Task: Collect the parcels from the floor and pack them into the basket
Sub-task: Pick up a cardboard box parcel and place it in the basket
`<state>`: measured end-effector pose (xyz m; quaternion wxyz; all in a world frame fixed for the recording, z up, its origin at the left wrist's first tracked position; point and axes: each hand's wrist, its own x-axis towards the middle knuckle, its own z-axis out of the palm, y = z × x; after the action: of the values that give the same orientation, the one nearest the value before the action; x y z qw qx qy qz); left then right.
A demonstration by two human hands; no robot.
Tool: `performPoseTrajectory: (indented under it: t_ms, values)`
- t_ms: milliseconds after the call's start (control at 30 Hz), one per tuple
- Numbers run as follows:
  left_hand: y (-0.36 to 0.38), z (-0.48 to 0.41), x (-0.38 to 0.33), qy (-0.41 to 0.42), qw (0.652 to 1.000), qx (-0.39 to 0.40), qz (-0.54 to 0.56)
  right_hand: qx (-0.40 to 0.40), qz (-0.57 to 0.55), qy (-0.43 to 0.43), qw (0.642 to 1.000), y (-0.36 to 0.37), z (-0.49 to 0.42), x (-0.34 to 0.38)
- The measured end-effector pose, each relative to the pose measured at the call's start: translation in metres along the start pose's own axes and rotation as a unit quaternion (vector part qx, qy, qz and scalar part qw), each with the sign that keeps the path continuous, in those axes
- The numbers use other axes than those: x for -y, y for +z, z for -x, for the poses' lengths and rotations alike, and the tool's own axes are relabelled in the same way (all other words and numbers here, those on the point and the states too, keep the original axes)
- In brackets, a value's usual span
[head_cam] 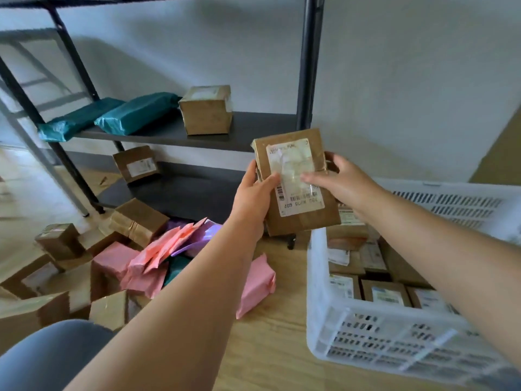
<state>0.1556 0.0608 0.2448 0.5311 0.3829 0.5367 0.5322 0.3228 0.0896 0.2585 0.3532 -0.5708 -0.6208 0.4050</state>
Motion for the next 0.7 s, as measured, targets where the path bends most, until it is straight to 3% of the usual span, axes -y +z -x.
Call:
performPoseTrajectory:
  t_ms: [167, 300, 400, 500, 600, 700]
  values:
    - [0.044, -0.018, -0.003, 0.007, 0.999, 0.02, -0.046, 0.008, 0.024, 0.033, 0.999, -0.035, 0.0, -0.019]
    - [0.061, -0.027, 0.006, -0.023, 0.999, 0.013, -0.035, 0.048, -0.035, 0.069, 0.996, -0.045, 0.003, -0.032]
    - [0.067, -0.032, 0.011, -0.02, 0.995, 0.02, -0.094, 0.03, -0.033, 0.08, 0.996, -0.052, 0.003, -0.045]
    - [0.074, -0.038, 0.014, 0.027, 0.981, 0.013, -0.191, -0.017, 0.043, 0.075, 0.996, -0.063, 0.007, -0.054]
    - [0.079, -0.042, 0.009, 0.172, 0.905, -0.02, -0.388, -0.058, 0.169, 0.075, 0.981, -0.074, 0.01, -0.058]
    - [0.085, -0.04, 0.002, 0.311, 0.777, 0.035, -0.546, -0.079, 0.352, 0.023, 0.932, -0.084, 0.013, -0.058]
